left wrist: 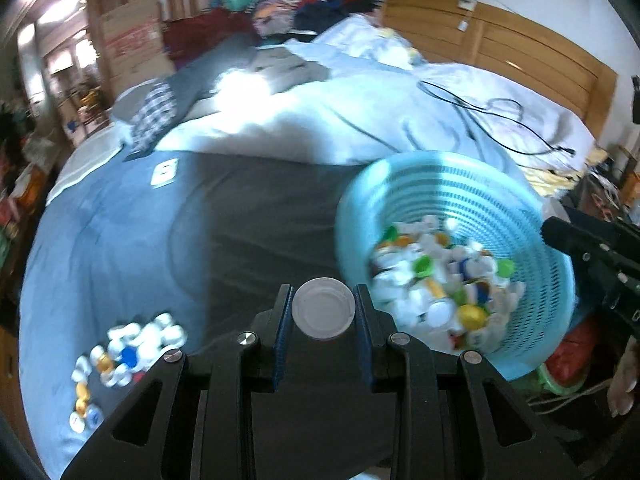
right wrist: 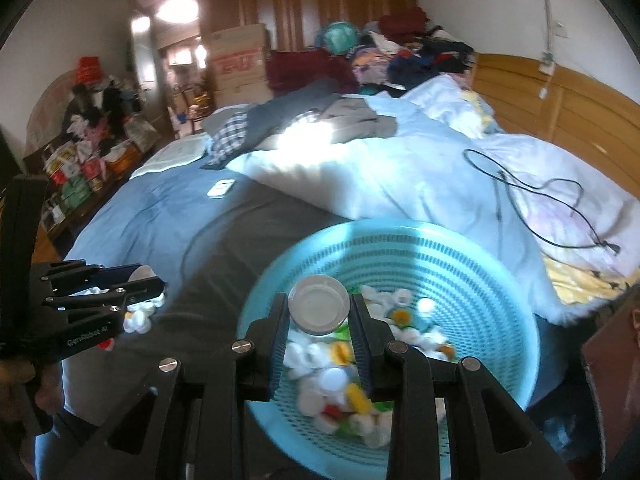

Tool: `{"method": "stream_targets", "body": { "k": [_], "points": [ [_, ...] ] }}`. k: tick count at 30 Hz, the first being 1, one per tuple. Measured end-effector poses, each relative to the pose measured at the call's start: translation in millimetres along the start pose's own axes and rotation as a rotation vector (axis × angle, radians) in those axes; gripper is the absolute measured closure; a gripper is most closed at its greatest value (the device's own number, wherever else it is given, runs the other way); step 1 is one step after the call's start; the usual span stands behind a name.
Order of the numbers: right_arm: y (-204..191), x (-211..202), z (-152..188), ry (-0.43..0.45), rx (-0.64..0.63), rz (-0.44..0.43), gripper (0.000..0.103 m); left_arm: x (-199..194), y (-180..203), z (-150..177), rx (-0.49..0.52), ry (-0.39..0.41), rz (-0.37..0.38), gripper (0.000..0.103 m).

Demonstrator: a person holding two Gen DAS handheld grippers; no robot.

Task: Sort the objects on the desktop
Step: 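Carry held white caps over the blue basket and open both grippers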

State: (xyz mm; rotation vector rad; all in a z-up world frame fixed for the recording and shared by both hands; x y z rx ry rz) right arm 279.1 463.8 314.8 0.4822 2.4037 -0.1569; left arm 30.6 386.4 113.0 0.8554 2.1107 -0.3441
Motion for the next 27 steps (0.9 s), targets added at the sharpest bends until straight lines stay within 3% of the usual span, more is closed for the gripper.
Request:
{"method": "stream_targets", "body": {
  "k": [11, 27],
  "points": [
    [47, 1, 10, -0.044, 0.07, 0.018, 0.071, 43, 73, -8, 0.049, -0.166, 0.144, 0.079],
    [51, 7, 19, -0.056, 0.083, 0.006, 0.071, 50, 92, -8, 0.088, -0.175, 0.144, 0.079]
  ]
}}
Point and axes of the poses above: each gripper's, at about its wrist camera, not at the fingertips, and x roughly the way its jaws point, y to its right, z to its underside, the point moved 6 cm from there along x, roughly the way its jaws point, and after that the axes turned 5 degrees about -x, right-handed, at the moved point
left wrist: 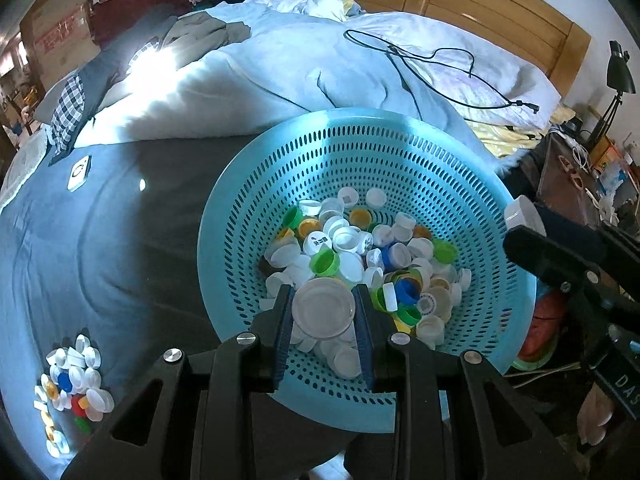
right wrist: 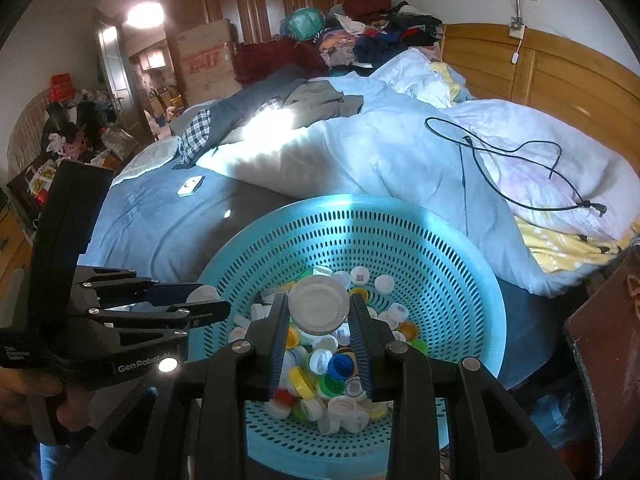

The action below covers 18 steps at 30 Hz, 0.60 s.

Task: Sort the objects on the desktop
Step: 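Carry held white caps over the blue basket and open both grippers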

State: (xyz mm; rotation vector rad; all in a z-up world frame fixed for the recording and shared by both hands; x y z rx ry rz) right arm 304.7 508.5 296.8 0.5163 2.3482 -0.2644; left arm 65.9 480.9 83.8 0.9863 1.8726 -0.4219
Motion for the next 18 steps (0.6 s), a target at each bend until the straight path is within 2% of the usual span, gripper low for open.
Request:
{"method": "stream_targets", "body": {
  "k": [15, 18],
  "points": [
    [-4, 9, 1, -0.015, -0.014, 0.003, 0.07, 4, 3, 0, 0.011, -0.001, 0.004, 0.078],
    [-5, 10, 0, -0.015, -0.015, 0.007, 0.07, 5, 2, 1, 0.011, 0.003, 0.005, 0.07]
  ]
}}
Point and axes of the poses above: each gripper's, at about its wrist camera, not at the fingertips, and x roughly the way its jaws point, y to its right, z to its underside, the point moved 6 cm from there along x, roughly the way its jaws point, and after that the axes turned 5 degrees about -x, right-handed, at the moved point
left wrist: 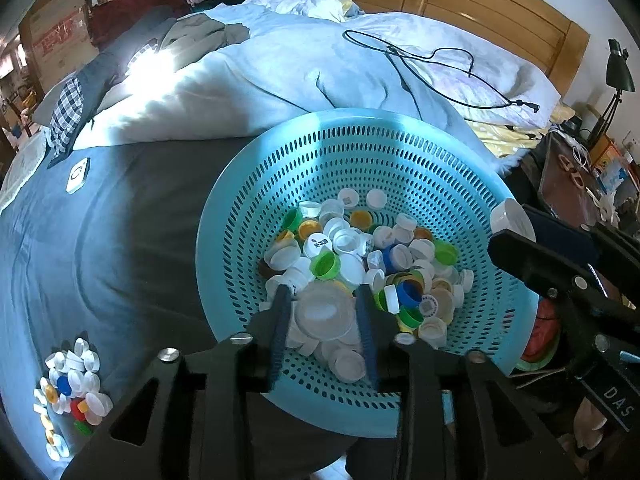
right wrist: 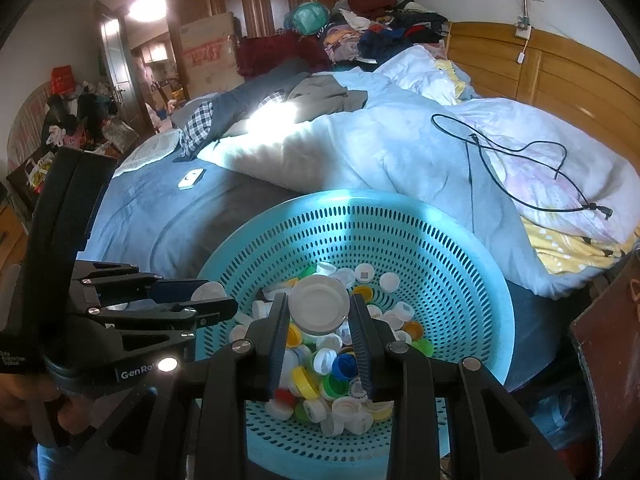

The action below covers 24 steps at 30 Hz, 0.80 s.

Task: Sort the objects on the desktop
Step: 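Carry held white caps over the blue basket and open both grippers, then grasp the white GamOn cap with left gripper while right grasps a white cap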

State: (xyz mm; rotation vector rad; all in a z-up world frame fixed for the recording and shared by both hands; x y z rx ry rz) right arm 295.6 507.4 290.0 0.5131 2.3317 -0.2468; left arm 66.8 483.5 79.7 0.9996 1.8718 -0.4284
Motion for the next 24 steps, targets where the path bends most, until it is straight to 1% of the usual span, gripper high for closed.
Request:
{"method": "stream_targets", "body": {
  "k": [1, 2, 4, 7, 9, 12, 13, 14, 16, 17, 18, 19, 20, 21, 23, 24],
  "points": [
    [1, 0, 0, 0.001, 0.001, 0.001, 0.067, 0, 0, 0, -0.002, 0.004, 0.0, 0.065],
    [1, 0, 0, 0.003, 0.005, 0.005, 0.058, -1, -1, 1, -0.002, 0.009, 0.0, 0.063],
    [0, 0, -1, 0.005, 0.005, 0.01, 0.049, -2, -3, 1, -0.004, 0.012, 0.001, 0.061],
    [0, 0, -1, 0.007, 0.005, 0.011, 0.048, -4, -8, 2, -0.015, 0.021, 0.007, 0.059],
    [-3, -2, -3, 0.024, 0.008, -0.004, 0.048, -10, -18, 7, -0.028, 0.041, 0.01, 0.059],
    [-17, -4, -5, 0.046, -0.008, -0.037, 0.048, -28, -57, 24, -0.064, 0.114, -0.013, 0.059],
    [-24, -4, -4, 0.051, -0.018, -0.048, 0.045, -33, -76, 34, -0.082, 0.136, -0.029, 0.059],
    [-30, -4, -3, 0.052, -0.029, -0.058, 0.042, -41, -108, 51, -0.118, 0.166, -0.063, 0.059],
    [-46, 2, 2, 0.041, -0.057, -0.083, 0.039, -54, -160, 81, -0.183, 0.213, -0.109, 0.058],
    [-56, 7, 5, 0.028, -0.072, -0.1, 0.039, -64, -199, 106, -0.235, 0.241, -0.155, 0.056],
    [-64, 11, 7, 0.02, -0.082, -0.111, 0.039, -70, -226, 126, -0.272, 0.256, -0.201, 0.054],
    [-72, 14, 10, 0.011, -0.091, -0.124, 0.039, -80, -264, 152, -0.333, 0.272, -0.263, 0.051],
    [-81, 19, 12, 0.004, -0.101, -0.139, 0.039, -86, -287, 169, -0.382, 0.268, -0.297, 0.05],
    [-93, 23, 14, -0.005, -0.115, -0.156, 0.039, -94, -319, 195, -0.445, 0.264, -0.342, 0.05],
    [-113, 30, 18, -0.015, -0.138, -0.184, 0.039, -110, -372, 244, -0.556, 0.258, -0.405, 0.05],
    [-125, 34, 21, -0.023, -0.158, -0.202, 0.039, -114, -392, 264, -0.595, 0.25, -0.43, 0.05]
  ]
}}
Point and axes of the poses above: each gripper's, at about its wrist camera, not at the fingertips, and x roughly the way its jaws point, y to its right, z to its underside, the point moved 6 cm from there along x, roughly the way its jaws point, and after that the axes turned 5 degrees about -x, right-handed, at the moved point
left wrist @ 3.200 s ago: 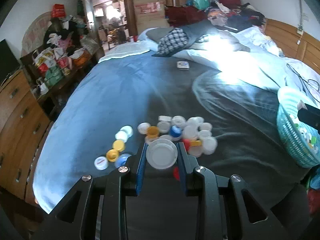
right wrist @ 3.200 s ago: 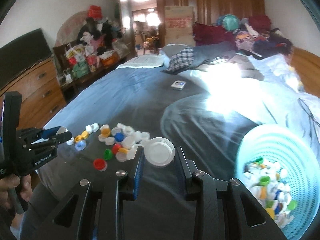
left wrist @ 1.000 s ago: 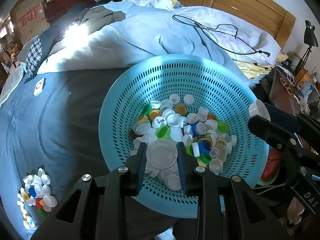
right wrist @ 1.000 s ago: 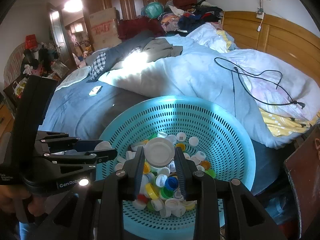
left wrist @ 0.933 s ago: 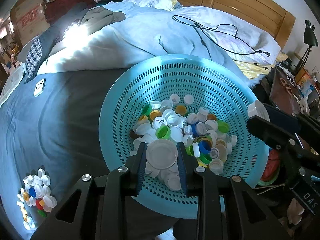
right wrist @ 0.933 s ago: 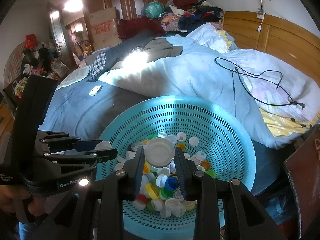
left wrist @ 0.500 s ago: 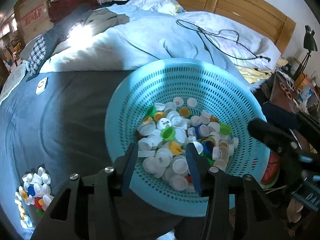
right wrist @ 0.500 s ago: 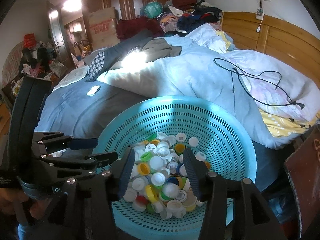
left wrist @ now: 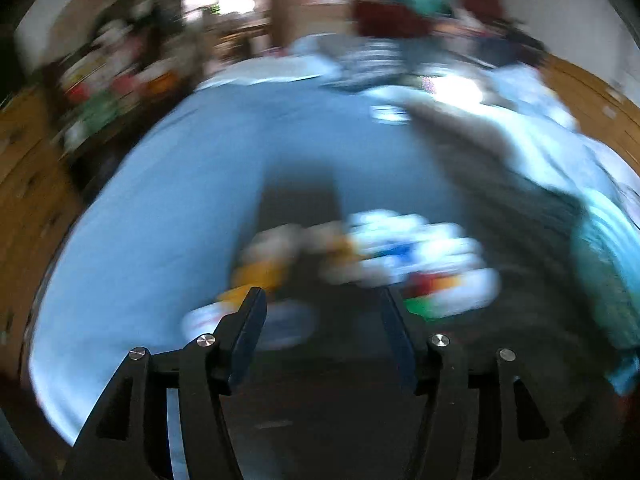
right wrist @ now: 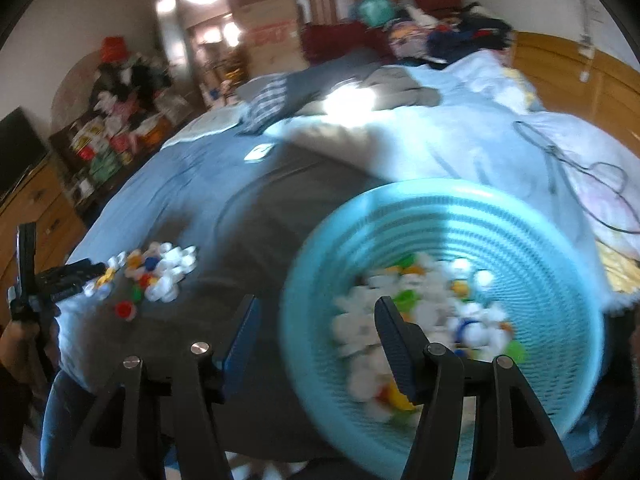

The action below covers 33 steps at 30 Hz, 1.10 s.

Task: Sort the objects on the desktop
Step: 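Grasp the white GamOn cap with left gripper while right grasps a white cap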

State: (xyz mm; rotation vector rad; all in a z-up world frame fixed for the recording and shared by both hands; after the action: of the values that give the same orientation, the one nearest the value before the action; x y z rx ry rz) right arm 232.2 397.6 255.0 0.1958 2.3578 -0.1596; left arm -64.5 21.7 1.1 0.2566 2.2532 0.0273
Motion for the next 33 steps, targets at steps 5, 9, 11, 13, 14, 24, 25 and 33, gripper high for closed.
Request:
{"method": "stream_targets", "body": {
  "k": [5, 9, 11, 13, 14, 24, 25, 33],
  "points": [
    [-59, 32, 4, -0.06, -0.09, -0.078, 0.039, 21, -60, 17, -0.036, -0.065, 0.0, 0.05],
    [-102, 49, 11, -0.095, -0.148, -0.116, 0.039, 38, -62, 24, 0.02, -0.082, 0.011, 0.05],
    [-120, 54, 12, -0.109, -0.178, -0.126, 0.039, 48, -59, 23, 0.022, -0.093, 0.008, 0.05],
    [-132, 59, 13, -0.124, -0.2, -0.129, 0.039, 54, -58, 20, 0.019, -0.097, 0.019, 0.05],
    [-136, 61, 13, -0.13, -0.206, -0.131, 0.039, 57, -58, 19, 0.024, -0.094, 0.009, 0.05],
    [-212, 100, 20, -0.15, -0.306, -0.281, 0.048, 53, -58, 15, 0.005, -0.022, 0.001, 0.077],
    [-223, 105, 21, -0.15, -0.319, -0.298, 0.048, 50, -57, 15, -0.001, -0.017, 0.011, 0.077],
    [-288, 149, 19, -0.129, -0.43, -0.359, 0.049, 54, -60, 18, -0.049, -0.035, 0.044, 0.077]
  ]
}}
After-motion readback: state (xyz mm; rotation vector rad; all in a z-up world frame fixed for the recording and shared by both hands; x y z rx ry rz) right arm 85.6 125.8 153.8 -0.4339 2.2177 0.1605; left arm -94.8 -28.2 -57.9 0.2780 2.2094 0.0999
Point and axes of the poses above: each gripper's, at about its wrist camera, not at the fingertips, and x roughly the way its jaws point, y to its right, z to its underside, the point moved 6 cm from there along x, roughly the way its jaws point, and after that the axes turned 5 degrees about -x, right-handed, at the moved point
